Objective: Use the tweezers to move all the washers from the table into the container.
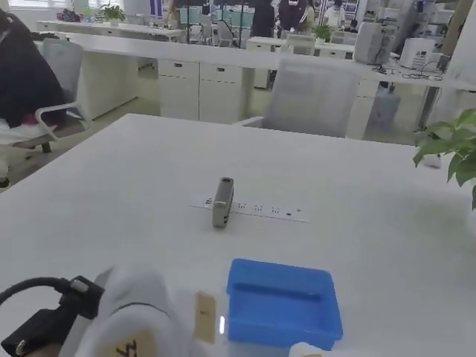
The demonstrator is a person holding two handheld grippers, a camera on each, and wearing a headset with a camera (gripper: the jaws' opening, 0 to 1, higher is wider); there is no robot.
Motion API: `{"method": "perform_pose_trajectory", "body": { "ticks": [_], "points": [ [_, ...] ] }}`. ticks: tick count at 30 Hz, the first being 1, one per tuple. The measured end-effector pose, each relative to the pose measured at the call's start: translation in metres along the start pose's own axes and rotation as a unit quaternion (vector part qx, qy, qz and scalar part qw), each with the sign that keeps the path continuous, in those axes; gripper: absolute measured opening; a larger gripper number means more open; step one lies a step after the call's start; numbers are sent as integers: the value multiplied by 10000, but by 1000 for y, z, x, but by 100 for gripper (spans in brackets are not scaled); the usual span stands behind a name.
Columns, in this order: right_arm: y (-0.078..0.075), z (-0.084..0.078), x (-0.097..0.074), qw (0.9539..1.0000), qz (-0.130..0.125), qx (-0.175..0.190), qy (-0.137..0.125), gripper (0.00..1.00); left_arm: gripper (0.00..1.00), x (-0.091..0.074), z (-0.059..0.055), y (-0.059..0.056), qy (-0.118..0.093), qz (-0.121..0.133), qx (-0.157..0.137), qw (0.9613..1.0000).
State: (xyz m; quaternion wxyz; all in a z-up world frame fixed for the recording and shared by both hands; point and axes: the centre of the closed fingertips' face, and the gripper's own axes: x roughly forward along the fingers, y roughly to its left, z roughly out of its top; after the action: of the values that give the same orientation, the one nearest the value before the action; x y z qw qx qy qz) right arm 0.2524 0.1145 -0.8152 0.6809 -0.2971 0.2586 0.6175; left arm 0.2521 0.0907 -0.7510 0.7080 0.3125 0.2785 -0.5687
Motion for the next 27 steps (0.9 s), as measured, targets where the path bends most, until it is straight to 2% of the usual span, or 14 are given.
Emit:
{"method": "perform_pose_trajectory", "body": {
  "ticks": [5,8,12,14,15,16,18,19,20,21,23,24,26,27],
  "points": [
    [1,2,5,9999,89,-110,1,5,0,-1,0,-2,-2,-33,65,10000],
    [1,2,6,9998,155,-85,-19,3,0,-2,-1,-1,-24,27,-8,10000],
    [0,2,5,9999,153,17,-64,1,0,-3,-3,5,-279,437,-531,9972],
    [0,6,3,9997,144,143,-137,1,11,-6,-8,9,-386,753,-1029,9911],
    [-1,9,2,9996,129,180,-177,1,17,-8,-10,10,-431,869,-1297,9868],
    [-2,12,1,9994,115,244,-230,1,22,-12,-11,14,-646,1095,-1627,9784],
    [-5,15,-2,9989,44,365,-294,1,26,-21,-12,18,-916,1424,-1971,9656],
    [-7,16,-3,9987,4,407,-311,1,30,-27,-17,21,-1013,1699,-2165,9560],
    [-10,17,-4,9984,-32,460,-338,2,34,-31,-20,22,-1074,1879,-2296,9489],
    [-13,18,-6,9976,-78,574,-381,2,39,-37,-24,22,-1136,2077,-2487,9392],
    [-21,19,-9,9961,-195,738,-441,2,45,-44,-30,22,-1211,2338,-2664,9272],
    [-26,20,-10,9953,-249,809,-480,2,47,-48,-35,22,-1234,2522,-2782,9186],
    [-34,22,-12,9938,-316,921,-528,2,53,-53,-41,20,-1271,2790,-2903,9065],
    [-39,22,-13,9932,-384,962,-530,2,55,-52,-44,16,-1193,2803,-2944,9058]
  ]
}}
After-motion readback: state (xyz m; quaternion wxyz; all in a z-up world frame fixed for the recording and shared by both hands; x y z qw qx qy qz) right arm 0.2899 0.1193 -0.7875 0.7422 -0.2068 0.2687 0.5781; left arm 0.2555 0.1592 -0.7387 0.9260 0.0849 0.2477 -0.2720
